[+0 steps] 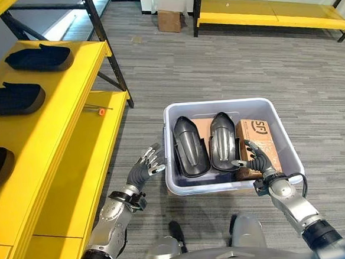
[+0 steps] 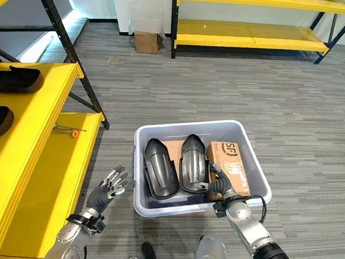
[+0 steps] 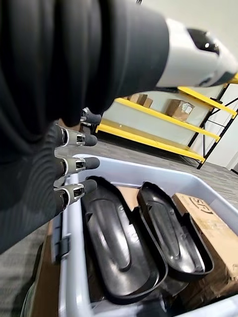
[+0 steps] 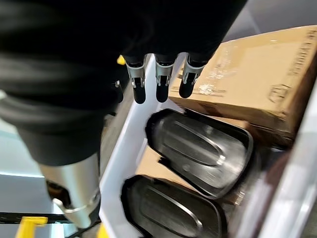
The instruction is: Move parts from the plastic box to the shelf.
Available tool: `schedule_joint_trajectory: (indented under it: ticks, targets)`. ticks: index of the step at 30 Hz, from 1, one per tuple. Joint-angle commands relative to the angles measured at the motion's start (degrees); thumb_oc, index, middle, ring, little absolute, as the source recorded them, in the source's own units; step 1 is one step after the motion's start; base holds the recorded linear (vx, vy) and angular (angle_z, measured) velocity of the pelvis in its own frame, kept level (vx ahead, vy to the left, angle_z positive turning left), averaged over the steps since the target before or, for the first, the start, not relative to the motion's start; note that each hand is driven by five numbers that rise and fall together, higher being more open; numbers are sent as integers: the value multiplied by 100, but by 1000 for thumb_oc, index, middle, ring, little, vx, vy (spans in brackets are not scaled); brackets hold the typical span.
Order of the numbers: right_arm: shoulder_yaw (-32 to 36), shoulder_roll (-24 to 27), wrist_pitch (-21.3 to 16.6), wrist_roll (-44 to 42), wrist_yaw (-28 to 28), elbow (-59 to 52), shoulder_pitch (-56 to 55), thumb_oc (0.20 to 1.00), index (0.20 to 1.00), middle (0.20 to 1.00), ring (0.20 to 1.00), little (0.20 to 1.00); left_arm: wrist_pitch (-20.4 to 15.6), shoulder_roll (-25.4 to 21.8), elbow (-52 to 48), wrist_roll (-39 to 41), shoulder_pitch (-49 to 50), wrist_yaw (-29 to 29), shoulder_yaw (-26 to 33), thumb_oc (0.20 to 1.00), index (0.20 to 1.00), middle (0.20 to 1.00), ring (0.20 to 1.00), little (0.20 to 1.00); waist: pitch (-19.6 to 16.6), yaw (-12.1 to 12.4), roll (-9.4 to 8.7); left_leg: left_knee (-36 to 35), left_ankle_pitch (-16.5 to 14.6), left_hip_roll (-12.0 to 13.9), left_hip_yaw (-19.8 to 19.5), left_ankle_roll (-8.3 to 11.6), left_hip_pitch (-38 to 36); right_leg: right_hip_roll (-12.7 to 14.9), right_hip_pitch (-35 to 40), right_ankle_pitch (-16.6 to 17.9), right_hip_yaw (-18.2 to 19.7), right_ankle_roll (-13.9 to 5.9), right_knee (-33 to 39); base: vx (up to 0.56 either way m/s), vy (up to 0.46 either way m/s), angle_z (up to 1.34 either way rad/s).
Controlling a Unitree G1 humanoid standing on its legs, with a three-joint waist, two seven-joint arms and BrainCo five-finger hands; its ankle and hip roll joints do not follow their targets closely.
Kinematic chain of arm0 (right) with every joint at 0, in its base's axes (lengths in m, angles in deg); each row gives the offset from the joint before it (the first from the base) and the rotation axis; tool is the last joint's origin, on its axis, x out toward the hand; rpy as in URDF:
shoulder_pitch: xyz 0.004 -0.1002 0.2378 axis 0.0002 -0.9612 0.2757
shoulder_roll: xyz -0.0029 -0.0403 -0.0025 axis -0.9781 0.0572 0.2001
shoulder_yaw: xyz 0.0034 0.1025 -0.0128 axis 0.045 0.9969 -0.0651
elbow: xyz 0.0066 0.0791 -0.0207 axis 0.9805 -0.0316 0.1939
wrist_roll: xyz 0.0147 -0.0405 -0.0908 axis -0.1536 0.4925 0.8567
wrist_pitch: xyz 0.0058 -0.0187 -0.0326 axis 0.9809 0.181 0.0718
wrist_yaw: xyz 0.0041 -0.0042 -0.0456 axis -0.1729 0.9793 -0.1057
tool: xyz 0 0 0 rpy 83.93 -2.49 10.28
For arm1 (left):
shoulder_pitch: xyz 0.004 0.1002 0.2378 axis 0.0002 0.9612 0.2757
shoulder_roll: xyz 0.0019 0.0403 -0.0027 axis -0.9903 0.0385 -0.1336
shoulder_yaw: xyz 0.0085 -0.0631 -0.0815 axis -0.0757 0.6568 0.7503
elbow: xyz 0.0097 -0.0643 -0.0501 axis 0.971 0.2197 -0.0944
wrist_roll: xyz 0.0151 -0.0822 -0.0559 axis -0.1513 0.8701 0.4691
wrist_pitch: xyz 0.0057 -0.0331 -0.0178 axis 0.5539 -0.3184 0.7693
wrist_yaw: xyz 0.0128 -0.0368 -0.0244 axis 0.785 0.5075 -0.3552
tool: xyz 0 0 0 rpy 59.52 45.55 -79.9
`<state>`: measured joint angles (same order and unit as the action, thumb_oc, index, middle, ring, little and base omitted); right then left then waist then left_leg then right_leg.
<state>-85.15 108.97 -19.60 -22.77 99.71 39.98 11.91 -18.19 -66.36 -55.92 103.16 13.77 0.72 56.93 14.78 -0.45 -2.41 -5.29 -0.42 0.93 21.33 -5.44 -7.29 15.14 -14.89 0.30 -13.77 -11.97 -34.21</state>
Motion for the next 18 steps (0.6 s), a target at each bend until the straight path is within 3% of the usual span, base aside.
schedule_joint_trajectory:
  ticks: [1, 3, 6, 12, 18]
  targets:
    - [193, -56, -236, 45, 102, -99, 144, 1000, 1000, 1000, 1000, 1000, -238, 26, -413, 37, -39, 3, 89, 1000, 1000, 1000, 1000, 1000, -97, -115, -97, 29, 8, 58, -271, 311, -5, -139, 832, 1227, 17, 72, 2289, 65, -140, 14]
    - [215, -133, -226, 20, 209, 45, 152, 1000, 1000, 1000, 1000, 1000, -285, 4, -487, 34, 22, -5, 1, 1000, 1000, 1000, 1000, 1000, -88, -102, -156, 29, -59, 179, -261, 382, -90, 50, 846, 1430, 107, -39, 2627, 126, -232, 41]
    - [216, -125, 87, -28, 331, 17, 131, 1000, 1000, 1000, 1000, 1000, -199, 29, -607, -13, 83, -118, -39, 1000, 1000, 1000, 1000, 1000, -130, -16, -168, 54, 64, 283, -259, 445, -58, -16, 1151, 1207, -78, 35, 2812, 100, -211, 35]
    - [147, -109, 204, -106, 256, 233, 250, 1000, 1000, 1000, 1000, 1000, 50, 179, -803, 116, 263, -120, 72, 1000, 1000, 1000, 1000, 1000, -162, 164, -88, 29, 214, 421, -409, 565, -77, -340, 1656, 523, -397, 283, 3051, 109, -110, -11]
    - [-79, -173, 117, -223, 334, 473, 703, 1000, 1000, 1000, 1000, 1000, 118, 162, -866, 199, 188, -192, -84, 1000, 1000, 1000, 1000, 1000, -92, 333, 16, 38, 272, 423, -522, 593, 93, -402, 1570, 372, -472, 399, 2978, 13, -10, 1]
